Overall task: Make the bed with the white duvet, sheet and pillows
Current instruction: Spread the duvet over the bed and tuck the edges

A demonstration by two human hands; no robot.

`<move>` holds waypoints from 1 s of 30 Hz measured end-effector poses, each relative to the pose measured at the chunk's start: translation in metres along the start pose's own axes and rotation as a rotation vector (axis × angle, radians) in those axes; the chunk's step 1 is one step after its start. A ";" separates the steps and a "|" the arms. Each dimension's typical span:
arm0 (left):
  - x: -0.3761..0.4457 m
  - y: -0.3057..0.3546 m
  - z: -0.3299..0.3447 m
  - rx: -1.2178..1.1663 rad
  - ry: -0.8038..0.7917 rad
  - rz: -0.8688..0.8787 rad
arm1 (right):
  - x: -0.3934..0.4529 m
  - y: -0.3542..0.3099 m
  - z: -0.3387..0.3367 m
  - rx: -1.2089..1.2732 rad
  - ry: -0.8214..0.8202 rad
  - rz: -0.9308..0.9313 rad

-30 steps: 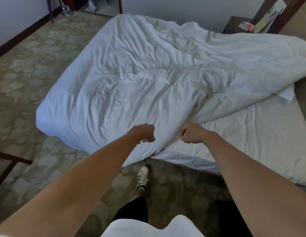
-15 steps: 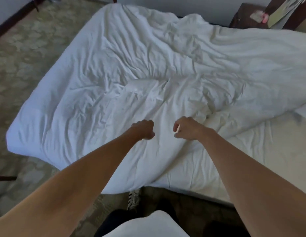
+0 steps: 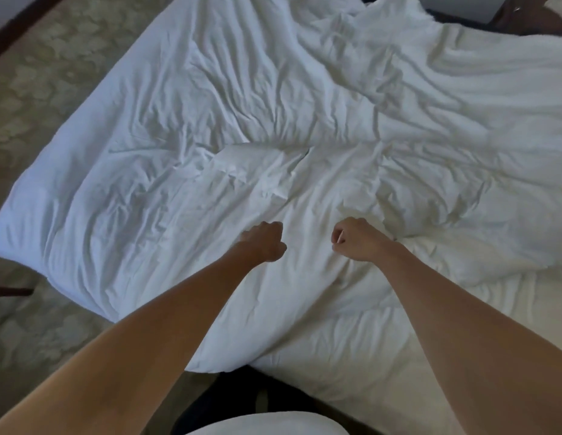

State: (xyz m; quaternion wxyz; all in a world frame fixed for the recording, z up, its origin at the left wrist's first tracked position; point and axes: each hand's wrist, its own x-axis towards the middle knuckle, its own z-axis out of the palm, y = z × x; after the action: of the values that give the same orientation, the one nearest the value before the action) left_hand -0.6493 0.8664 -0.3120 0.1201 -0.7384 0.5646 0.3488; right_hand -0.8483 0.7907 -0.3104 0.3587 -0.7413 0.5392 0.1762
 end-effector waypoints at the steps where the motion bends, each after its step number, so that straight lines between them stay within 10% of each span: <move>1: 0.007 0.002 0.001 -0.021 0.020 -0.004 | 0.010 -0.002 -0.002 -0.009 0.001 -0.017; 15: 0.151 -0.032 -0.039 -0.075 0.247 0.014 | 0.149 -0.027 -0.059 -0.294 -0.050 -0.130; 30: 0.263 -0.105 -0.038 0.100 -0.051 0.132 | 0.293 -0.074 -0.030 -0.540 -0.038 -0.208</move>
State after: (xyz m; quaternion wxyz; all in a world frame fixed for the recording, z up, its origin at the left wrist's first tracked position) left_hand -0.5077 0.6823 -0.4784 0.1480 -0.6836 0.6254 0.3459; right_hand -0.6790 0.5837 -0.4543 0.1744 -0.8580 0.3868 0.2896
